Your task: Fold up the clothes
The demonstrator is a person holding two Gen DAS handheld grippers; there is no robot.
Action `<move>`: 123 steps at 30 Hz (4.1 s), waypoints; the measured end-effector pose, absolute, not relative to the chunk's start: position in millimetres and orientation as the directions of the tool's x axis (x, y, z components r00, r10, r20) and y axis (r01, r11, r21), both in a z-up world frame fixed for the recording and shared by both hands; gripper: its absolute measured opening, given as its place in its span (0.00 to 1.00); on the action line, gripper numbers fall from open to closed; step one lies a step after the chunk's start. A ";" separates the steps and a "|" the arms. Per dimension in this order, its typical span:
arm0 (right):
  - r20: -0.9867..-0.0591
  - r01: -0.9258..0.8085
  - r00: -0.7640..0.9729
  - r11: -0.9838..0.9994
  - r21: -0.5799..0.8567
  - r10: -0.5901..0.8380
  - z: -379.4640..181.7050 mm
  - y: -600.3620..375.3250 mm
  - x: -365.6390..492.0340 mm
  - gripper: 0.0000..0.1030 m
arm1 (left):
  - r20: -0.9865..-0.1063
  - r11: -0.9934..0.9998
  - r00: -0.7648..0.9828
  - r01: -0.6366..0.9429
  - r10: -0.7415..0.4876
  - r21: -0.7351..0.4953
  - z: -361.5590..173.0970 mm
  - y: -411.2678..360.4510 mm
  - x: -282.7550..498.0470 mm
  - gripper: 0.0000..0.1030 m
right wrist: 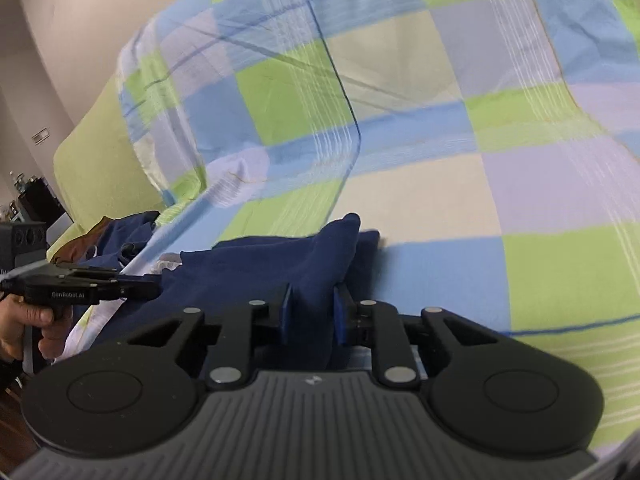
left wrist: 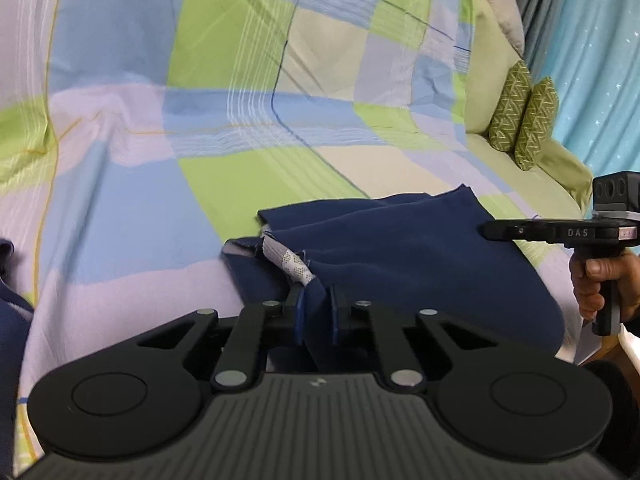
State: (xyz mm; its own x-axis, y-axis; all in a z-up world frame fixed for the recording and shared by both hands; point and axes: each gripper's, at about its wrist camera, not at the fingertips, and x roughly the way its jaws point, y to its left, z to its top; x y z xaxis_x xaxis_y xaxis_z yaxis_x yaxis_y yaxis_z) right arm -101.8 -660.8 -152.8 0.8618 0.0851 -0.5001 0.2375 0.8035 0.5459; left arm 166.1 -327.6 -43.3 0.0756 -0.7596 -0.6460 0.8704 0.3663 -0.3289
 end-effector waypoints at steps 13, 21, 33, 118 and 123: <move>-0.397 0.174 0.916 0.828 0.533 0.063 -112.6 -675.0 -98.3 0.07 | -0.570 0.390 0.177 0.878 -0.803 -0.277 -15.2 -344.1 177.2 0.06; -0.462 0.249 0.884 0.769 0.588 0.067 -167.6 -688.9 -79.6 0.12 | -0.631 0.445 0.147 0.827 -0.762 -0.344 -62.8 -354.4 191.9 0.10; -0.428 0.324 0.891 0.874 0.363 -0.152 -99.5 -637.7 -124.2 0.31 | -0.638 0.523 0.281 0.822 -0.717 -0.225 -26.7 -329.8 174.7 0.31; -0.447 0.127 0.894 0.969 0.211 -0.020 -133.7 -626.7 -95.9 0.24 | -0.641 0.226 0.252 0.966 -0.725 0.125 -40.7 -434.9 41.6 0.11; -0.452 0.151 0.892 0.960 0.234 -0.030 -141.0 -641.1 -82.2 0.24 | -0.663 0.277 0.266 0.957 -0.700 0.093 -47.8 -433.0 64.7 0.11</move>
State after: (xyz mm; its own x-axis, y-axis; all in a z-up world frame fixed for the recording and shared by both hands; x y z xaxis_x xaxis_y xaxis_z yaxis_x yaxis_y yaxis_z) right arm -82.2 -641.1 -141.0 0.8916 -0.0297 -0.4518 0.1506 0.9605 0.2341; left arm 64.7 -433.0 -47.8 0.2665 -0.6998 -0.6628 0.9565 0.2765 0.0926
